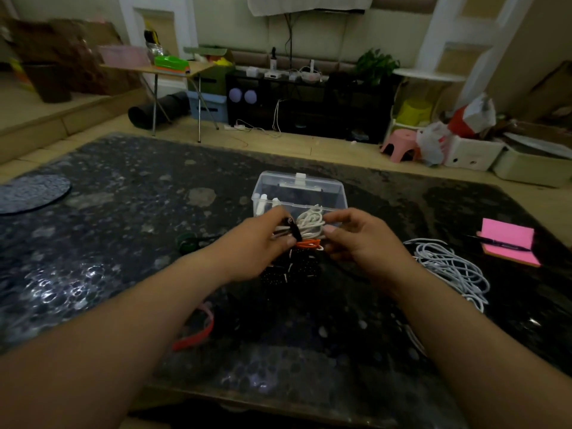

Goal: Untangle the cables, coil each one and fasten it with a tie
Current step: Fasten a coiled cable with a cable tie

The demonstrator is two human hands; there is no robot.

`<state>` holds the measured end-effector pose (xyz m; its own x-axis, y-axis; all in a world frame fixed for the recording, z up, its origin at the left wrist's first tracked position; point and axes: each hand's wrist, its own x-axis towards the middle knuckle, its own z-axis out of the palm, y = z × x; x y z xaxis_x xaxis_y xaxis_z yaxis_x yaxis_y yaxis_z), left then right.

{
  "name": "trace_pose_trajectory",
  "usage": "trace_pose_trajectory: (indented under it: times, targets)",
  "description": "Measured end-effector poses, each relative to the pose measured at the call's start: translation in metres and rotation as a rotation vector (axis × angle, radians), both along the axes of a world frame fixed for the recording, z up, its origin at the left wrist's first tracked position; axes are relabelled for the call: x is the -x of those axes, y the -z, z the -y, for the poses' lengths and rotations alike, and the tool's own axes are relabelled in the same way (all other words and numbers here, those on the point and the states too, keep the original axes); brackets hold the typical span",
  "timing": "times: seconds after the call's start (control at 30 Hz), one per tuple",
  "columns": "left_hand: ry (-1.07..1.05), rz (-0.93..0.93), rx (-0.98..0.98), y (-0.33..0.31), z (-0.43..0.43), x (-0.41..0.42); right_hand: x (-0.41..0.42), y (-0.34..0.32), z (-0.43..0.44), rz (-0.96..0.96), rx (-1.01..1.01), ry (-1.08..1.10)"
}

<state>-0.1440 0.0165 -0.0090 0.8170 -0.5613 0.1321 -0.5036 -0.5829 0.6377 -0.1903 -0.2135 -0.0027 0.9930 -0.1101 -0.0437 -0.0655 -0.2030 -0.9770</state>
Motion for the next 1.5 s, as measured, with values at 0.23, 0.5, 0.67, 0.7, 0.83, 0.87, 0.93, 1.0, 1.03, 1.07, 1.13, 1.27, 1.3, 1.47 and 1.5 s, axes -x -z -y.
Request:
trace_pose_trajectory:
  times: [0.23, 0.5, 0.67, 0.7, 0.83, 0.87, 0.93, 1.0, 1.03, 1.07, 1.13, 1.27, 1.3, 1.47, 1.5]
  targets:
    - [-0.054, 0.072, -0.054, 0.017, 0.003, -0.008, -0.016, 0.016, -0.005, -0.026, 0.197, 0.026]
    - [-0.09, 0.056, -0.05, 0.02, -0.002, -0.011, -0.013, 0.013, -0.006, -0.07, 0.296, -0.116]
    - [-0.1, 0.206, -0.045, 0.022, 0.0, -0.013, -0.01, 0.019, -0.009, 0.037, 0.468, -0.043]
    - [-0.1, 0.221, -0.055, 0.024, 0.001, -0.014, -0.009, 0.021, -0.009, 0.056, 0.536, -0.029]
    - [-0.114, 0.176, -0.208, 0.038, -0.001, -0.019, -0.007, 0.03, -0.009, 0.017, 0.672, -0.053]
    - [-0.12, 0.168, -0.214, 0.039, -0.002, -0.021, -0.007, 0.031, -0.008, 0.012, 0.669, -0.055]
    - [-0.128, 0.164, -0.194, 0.04, -0.004, -0.023, -0.007, 0.029, -0.006, 0.024, 0.667, -0.065]
    - [-0.129, 0.169, -0.178, 0.037, -0.006, -0.024, -0.006, 0.027, -0.006, 0.038, 0.68, -0.083]
    - [-0.128, 0.174, -0.172, 0.036, -0.007, -0.025, -0.006, 0.028, -0.007, 0.05, 0.691, -0.09]
    - [-0.126, 0.18, -0.159, 0.035, -0.008, -0.025, -0.006, 0.028, -0.008, 0.067, 0.707, -0.092]
    - [-0.119, 0.204, -0.132, 0.033, -0.009, -0.024, -0.006, 0.029, -0.009, 0.113, 0.746, -0.083]
    - [-0.105, 0.227, -0.158, 0.029, -0.011, -0.019, -0.007, 0.031, -0.009, 0.128, 0.773, -0.091]
    - [-0.1, 0.217, -0.172, 0.028, -0.012, -0.017, -0.007, 0.032, -0.009, 0.111, 0.772, -0.11]
    - [-0.095, 0.197, -0.116, 0.02, -0.012, -0.011, -0.002, 0.026, 0.0, 0.104, 0.744, -0.09]
    - [-0.102, 0.203, -0.08, 0.017, -0.012, -0.011, 0.0, 0.023, 0.004, 0.114, 0.747, -0.063]
